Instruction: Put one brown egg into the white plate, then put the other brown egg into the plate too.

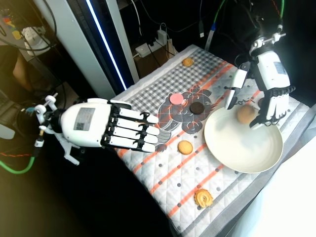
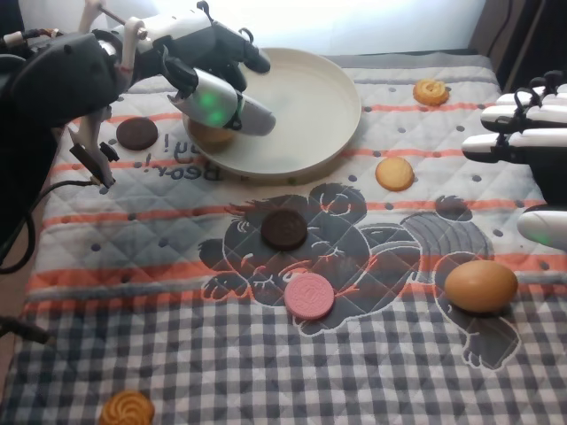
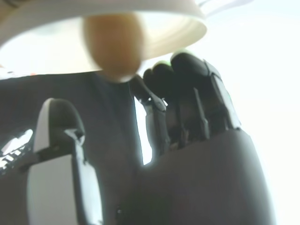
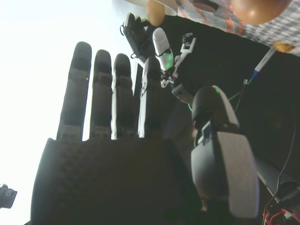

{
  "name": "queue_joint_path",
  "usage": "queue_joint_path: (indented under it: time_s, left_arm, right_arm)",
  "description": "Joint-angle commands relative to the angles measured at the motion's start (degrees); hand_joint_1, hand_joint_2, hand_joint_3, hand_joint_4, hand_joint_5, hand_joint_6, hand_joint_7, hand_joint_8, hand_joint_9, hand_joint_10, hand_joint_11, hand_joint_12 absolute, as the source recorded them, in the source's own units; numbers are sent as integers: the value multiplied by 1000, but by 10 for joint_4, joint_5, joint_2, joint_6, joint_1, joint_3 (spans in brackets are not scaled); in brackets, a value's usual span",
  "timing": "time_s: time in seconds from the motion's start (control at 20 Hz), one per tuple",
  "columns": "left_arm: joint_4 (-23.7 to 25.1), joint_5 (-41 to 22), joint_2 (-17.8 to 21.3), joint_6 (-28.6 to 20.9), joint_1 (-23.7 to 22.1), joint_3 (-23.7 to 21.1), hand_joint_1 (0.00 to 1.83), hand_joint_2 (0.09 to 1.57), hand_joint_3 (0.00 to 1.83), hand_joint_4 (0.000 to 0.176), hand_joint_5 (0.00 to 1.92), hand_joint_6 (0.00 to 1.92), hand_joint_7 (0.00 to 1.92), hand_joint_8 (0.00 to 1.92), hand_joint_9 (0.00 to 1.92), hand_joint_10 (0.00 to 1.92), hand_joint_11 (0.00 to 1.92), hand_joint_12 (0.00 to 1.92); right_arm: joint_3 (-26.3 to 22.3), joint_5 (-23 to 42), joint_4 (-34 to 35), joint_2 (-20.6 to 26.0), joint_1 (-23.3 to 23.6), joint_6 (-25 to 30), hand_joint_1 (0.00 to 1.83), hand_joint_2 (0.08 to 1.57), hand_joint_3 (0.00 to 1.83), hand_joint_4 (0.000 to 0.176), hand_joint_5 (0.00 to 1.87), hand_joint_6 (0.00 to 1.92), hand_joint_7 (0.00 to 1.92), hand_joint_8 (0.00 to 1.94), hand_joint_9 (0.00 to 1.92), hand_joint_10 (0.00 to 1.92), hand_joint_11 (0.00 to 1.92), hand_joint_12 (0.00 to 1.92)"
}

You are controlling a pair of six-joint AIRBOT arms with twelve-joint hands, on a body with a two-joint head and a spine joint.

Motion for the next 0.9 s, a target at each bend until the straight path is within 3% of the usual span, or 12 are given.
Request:
queue_joint_path:
  time_s: [0.0,0.1,0.2,0.25,0.35,0.4,0.45,0.5,0.6,0.7,0.75,0.85]
  left_arm:
    - [24,-78,16,-36,4,-16,771,862,0,106,341,2,502,13,515,159,18,1120]
    - [93,-136,66,-131,28,-75,734,843,0,134,246,0,374,0,451,22,0,980]
    - [163,-205,116,-241,59,-133,664,861,3,144,193,0,282,0,395,0,0,909]
    - [193,-245,145,-292,79,-164,672,843,0,165,169,0,253,0,372,0,0,880]
    - [225,-306,191,-348,113,-212,680,833,0,176,147,0,239,0,338,0,0,870]
    - [233,-342,223,-358,138,-247,697,823,0,176,158,3,254,3,347,3,0,885]
    - [237,-360,238,-358,150,-266,718,813,0,176,180,10,276,10,354,5,0,887]
    - [241,-379,255,-358,167,-289,719,814,0,176,217,12,296,9,373,8,0,914]
    - [255,-417,287,-358,199,-332,651,844,3,150,262,7,320,4,361,0,0,854]
    - [255,-462,315,-358,236,-368,672,858,2,133,327,9,376,7,385,4,0,842]
    - [252,-468,319,-359,241,-371,687,863,3,138,337,8,397,11,395,7,0,837]
    - [240,-480,324,-376,257,-373,713,873,2,117,343,3,449,10,408,5,0,707]
  right_arm:
    - [1,71,15,1,9,3,48,1240,0,131,398,0,309,0,305,0,326,126]
    - [0,80,7,1,8,3,83,1191,0,144,333,0,341,7,317,3,345,119]
    - [-4,85,2,1,4,3,191,1125,0,154,292,0,409,8,397,12,398,139]
    - [-8,84,-2,1,3,3,250,1098,0,135,293,1,427,10,417,14,410,144]
    - [-12,84,-10,1,-1,3,325,1058,0,128,294,4,434,7,423,10,405,144]
    - [-15,84,-15,0,-6,3,365,1046,0,123,297,4,433,5,423,8,402,143]
    - [-16,84,-19,-1,-9,3,438,1033,0,130,307,6,433,4,415,4,381,136]
    - [-16,80,-27,-4,-12,3,481,1014,0,117,348,6,444,3,422,3,394,148]
    - [-16,63,-42,-12,-15,3,534,1004,0,126,330,0,458,5,433,6,431,170]
    - [-14,40,-54,-23,-15,3,564,985,0,74,397,11,476,2,480,2,436,279]
    - [-13,37,-55,-25,-15,3,582,980,0,64,420,4,494,1,500,0,407,356]
    - [-4,19,-61,-38,-14,3,593,1007,0,40,470,0,560,0,552,0,358,540]
